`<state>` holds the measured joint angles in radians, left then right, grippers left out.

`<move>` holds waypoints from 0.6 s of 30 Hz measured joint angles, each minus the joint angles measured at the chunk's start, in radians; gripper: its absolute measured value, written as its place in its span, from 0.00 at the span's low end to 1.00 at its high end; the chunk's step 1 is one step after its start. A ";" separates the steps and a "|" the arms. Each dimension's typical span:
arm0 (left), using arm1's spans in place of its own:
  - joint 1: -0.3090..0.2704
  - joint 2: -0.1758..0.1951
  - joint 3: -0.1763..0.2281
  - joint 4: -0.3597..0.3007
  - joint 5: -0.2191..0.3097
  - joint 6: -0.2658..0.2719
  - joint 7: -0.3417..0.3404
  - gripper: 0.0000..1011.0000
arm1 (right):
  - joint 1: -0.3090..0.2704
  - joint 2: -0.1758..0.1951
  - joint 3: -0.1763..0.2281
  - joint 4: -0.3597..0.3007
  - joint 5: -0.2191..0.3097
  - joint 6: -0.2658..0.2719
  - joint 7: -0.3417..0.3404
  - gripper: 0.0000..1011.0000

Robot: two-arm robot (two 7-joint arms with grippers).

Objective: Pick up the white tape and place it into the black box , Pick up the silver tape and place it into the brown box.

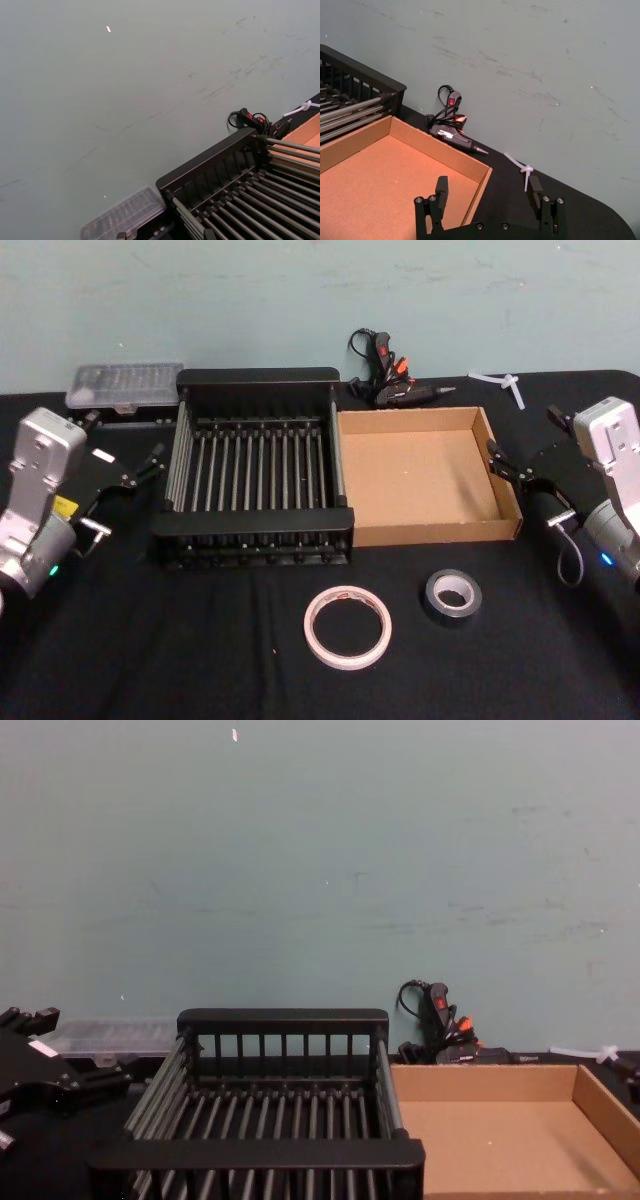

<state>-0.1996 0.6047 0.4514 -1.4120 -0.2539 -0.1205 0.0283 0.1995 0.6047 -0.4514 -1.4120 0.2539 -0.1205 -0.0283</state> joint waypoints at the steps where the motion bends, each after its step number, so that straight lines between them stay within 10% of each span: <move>1: 0.000 0.000 0.000 0.000 0.000 0.000 0.000 0.99 | 0.000 0.000 0.000 0.000 0.000 0.000 0.000 0.99; 18: 0.000 0.000 0.000 0.000 0.000 0.000 0.000 0.99 | 0.000 0.000 0.000 0.000 0.000 0.000 0.000 0.99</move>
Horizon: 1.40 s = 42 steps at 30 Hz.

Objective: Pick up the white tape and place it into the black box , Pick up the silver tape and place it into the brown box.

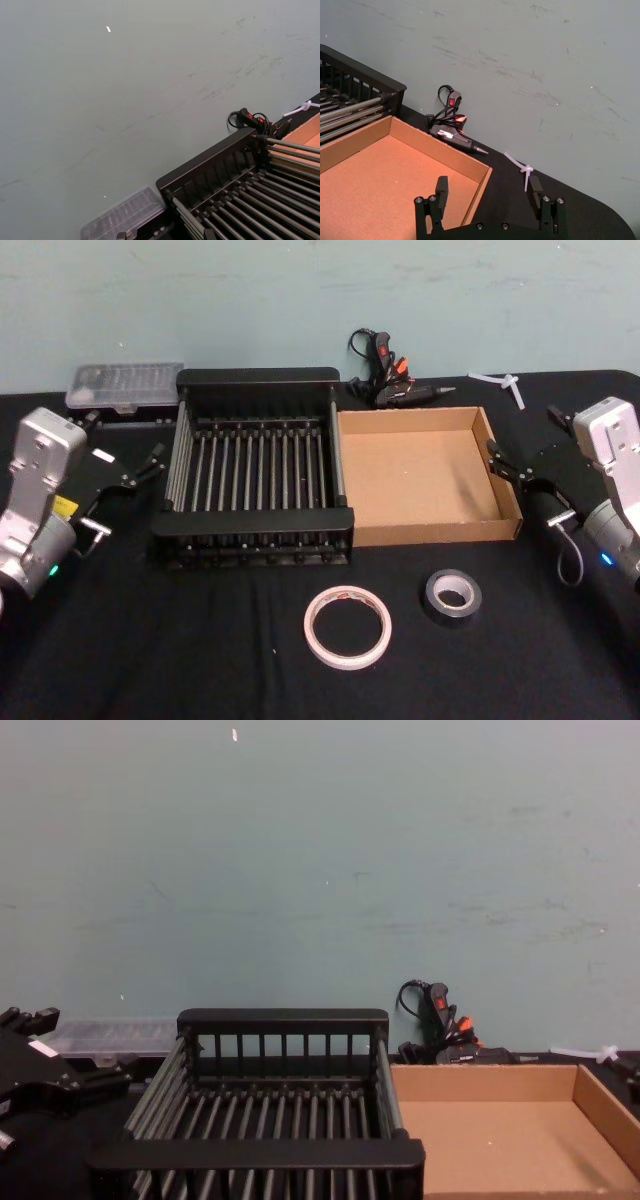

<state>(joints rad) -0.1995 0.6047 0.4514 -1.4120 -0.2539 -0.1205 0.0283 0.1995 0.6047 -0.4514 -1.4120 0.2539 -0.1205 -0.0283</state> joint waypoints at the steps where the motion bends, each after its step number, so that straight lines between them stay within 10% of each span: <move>1: 0.000 0.000 0.000 0.000 0.000 0.000 0.000 0.99 | 0.000 0.000 0.000 0.000 0.000 0.000 0.000 0.99; 42: 0.000 0.000 0.000 0.000 0.000 0.000 0.000 0.99 | 0.000 -0.004 0.004 0.000 0.000 -0.001 0.005 0.99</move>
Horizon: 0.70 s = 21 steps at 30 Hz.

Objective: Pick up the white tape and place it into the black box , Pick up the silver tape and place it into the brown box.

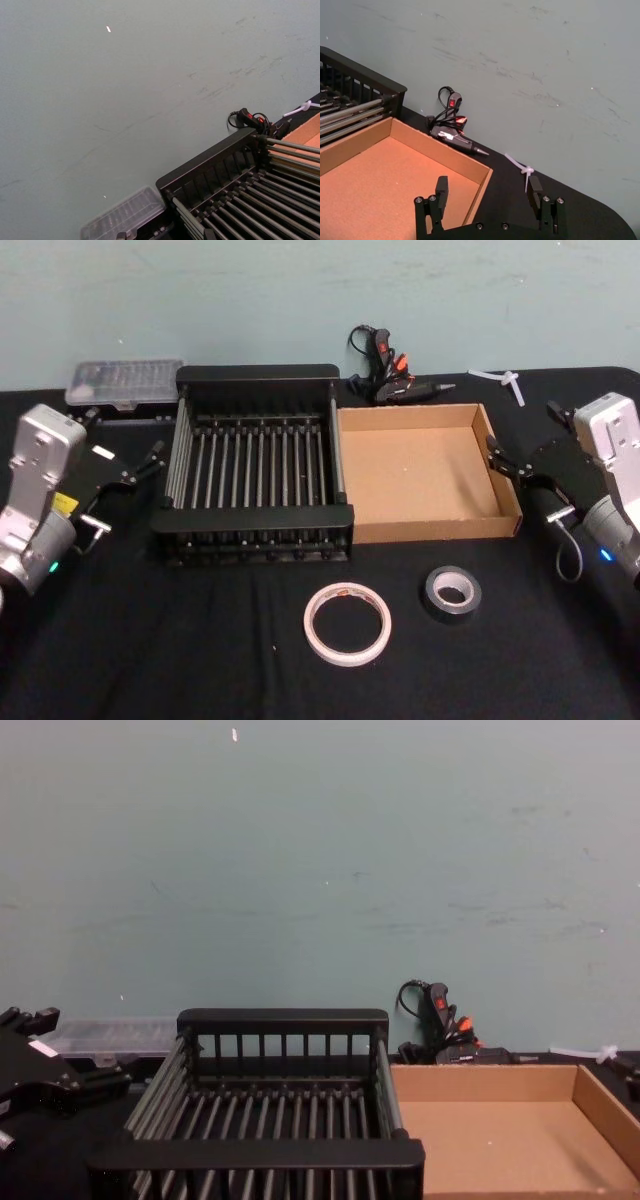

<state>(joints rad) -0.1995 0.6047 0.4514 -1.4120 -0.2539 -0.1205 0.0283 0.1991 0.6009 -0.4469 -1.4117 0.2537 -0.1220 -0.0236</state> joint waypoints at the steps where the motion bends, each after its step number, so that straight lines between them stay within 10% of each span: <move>1: 0.000 0.000 0.000 0.000 0.000 0.000 0.000 0.99 | -0.001 -0.003 0.005 0.000 0.000 -0.003 0.006 0.99; 21: 0.000 0.000 0.000 0.000 0.000 0.000 0.000 0.99 | -0.094 0.002 0.072 -0.156 0.058 0.083 0.074 0.99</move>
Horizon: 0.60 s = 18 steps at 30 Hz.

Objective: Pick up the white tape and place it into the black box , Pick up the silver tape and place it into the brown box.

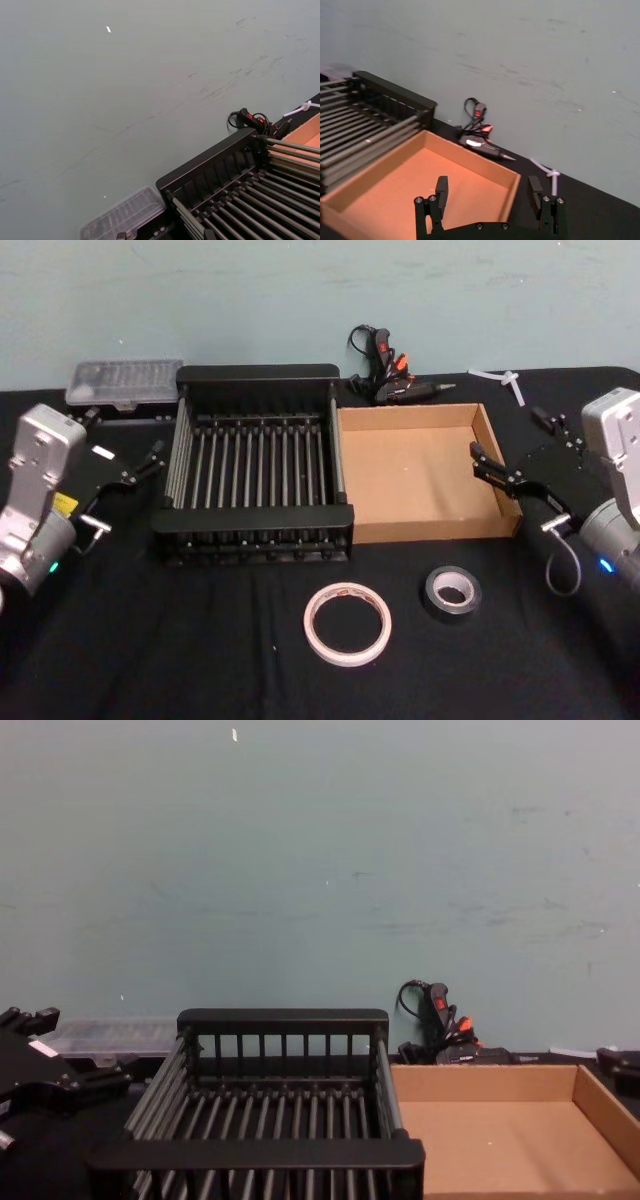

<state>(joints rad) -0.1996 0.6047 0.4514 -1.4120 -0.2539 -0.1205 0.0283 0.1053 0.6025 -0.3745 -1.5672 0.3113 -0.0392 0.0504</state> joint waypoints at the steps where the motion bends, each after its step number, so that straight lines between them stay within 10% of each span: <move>1: 0.000 0.000 0.000 0.000 0.000 0.000 0.000 0.99 | -0.013 0.002 0.005 -0.025 0.006 0.015 0.003 0.99; 18: 0.000 0.000 0.000 0.000 0.000 0.000 0.000 0.99 | -0.167 0.013 0.078 -0.251 0.111 0.276 0.028 0.99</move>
<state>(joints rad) -0.1995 0.6047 0.4514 -1.4120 -0.2539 -0.1205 0.0283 -0.0621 0.6151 -0.2967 -1.8181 0.4223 0.2367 0.0783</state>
